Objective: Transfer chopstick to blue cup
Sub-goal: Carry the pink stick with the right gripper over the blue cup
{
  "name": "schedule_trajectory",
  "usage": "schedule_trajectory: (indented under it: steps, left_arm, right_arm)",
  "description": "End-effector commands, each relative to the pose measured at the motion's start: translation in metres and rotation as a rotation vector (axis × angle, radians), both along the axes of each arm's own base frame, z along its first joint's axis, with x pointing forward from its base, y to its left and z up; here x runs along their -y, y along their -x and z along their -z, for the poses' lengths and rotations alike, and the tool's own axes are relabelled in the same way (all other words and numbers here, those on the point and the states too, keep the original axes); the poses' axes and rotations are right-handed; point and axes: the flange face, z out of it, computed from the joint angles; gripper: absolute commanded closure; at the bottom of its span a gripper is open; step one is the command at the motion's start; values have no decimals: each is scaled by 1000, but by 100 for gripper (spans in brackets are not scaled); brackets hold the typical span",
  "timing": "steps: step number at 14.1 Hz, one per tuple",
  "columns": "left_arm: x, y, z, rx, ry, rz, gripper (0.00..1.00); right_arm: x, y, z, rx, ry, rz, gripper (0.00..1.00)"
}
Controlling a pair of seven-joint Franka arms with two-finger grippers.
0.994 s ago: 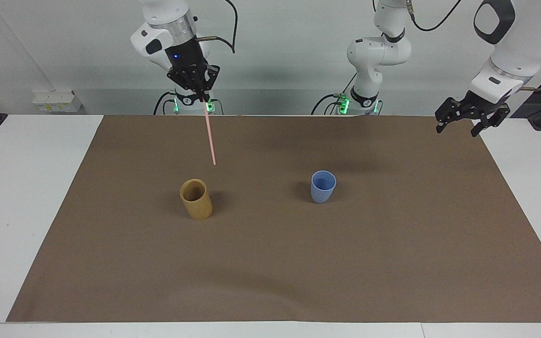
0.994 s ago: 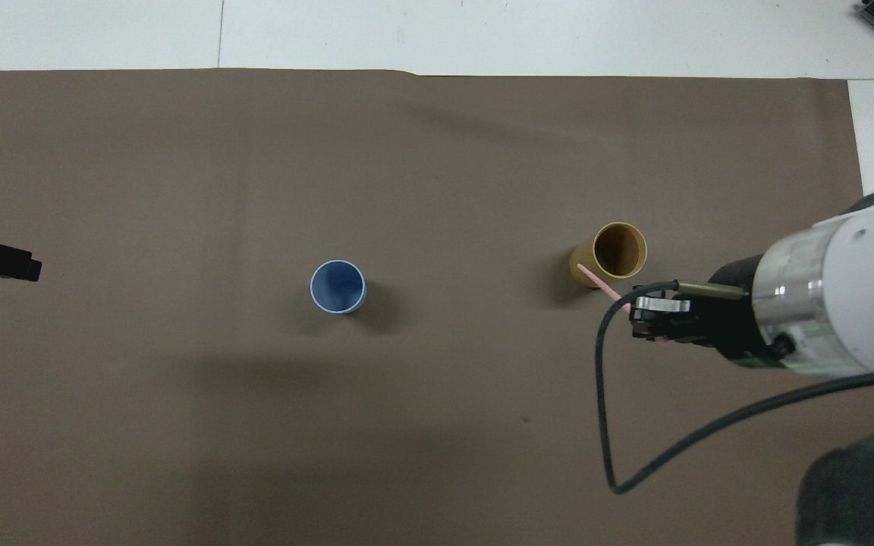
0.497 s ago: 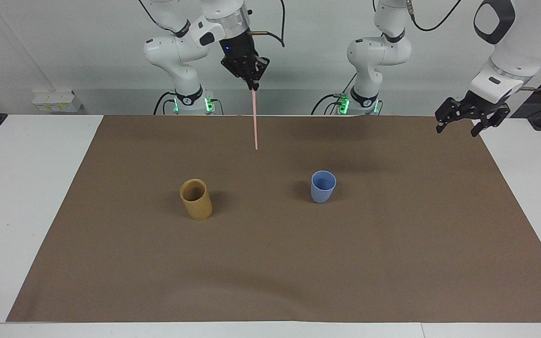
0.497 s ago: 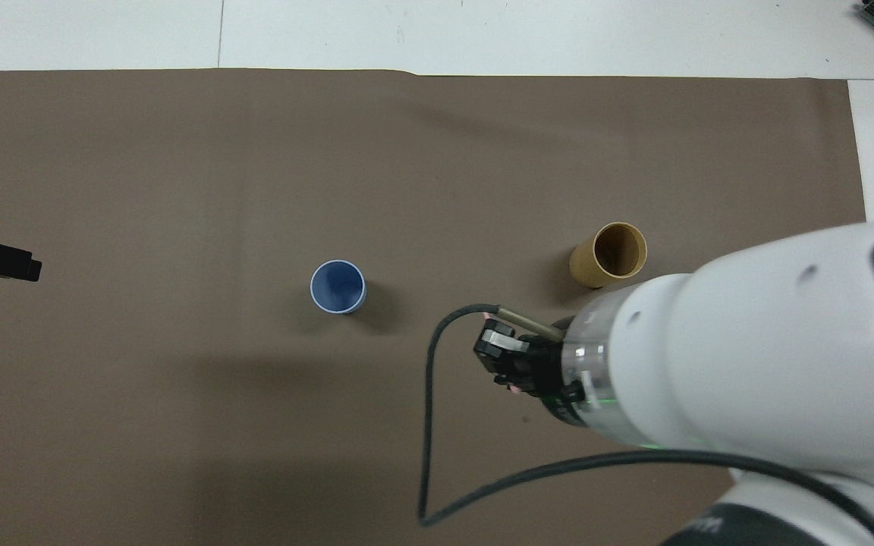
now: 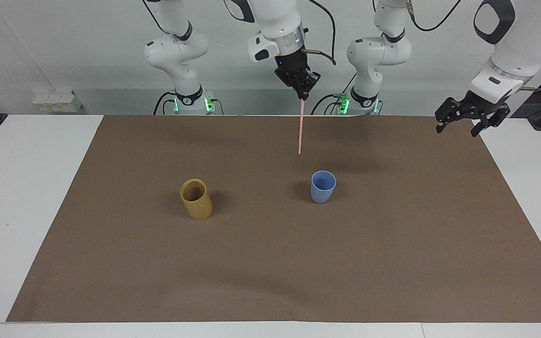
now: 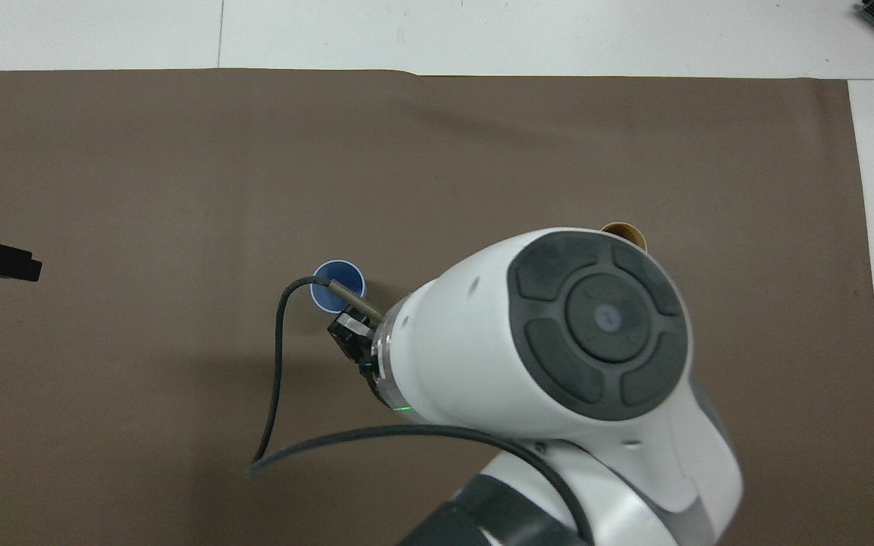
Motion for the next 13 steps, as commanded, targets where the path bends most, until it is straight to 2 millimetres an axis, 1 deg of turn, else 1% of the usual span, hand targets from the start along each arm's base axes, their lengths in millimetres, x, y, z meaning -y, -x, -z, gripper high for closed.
schedule_trajectory:
  steps: [1,2,7,9,10,11,12,13]
  left_arm:
    - [-2,3,-6,1,-8,5,0]
    - [-2,3,-6,1,-8,5,0]
    - [-2,3,-5,0,-8,5,0]
    - [-2,3,-6,3,-8,5,0]
    - [-2,3,-6,1,-8,5,0]
    - [-2,3,-6,1,-8,5,0]
    - [-2,3,-6,3,-8,5,0]
    - [-2,3,-6,1,-8,5,0]
  right_arm:
    - [-38,-12,13,-31,-70,107,100]
    - [-46,-13,16,-36,-80,117,100]
    - [-50,-13,24,-29,-92,113,100]
    - [-54,-11,40,-31,-83,95,100]
    - [-57,-11,42,-19,-90,94,100]
    - [-60,-14,50,-19,-83,94,100]
    - [-63,-13,51,-12,-82,82,100]
    - [-63,-14,58,-14,-75,68,100]
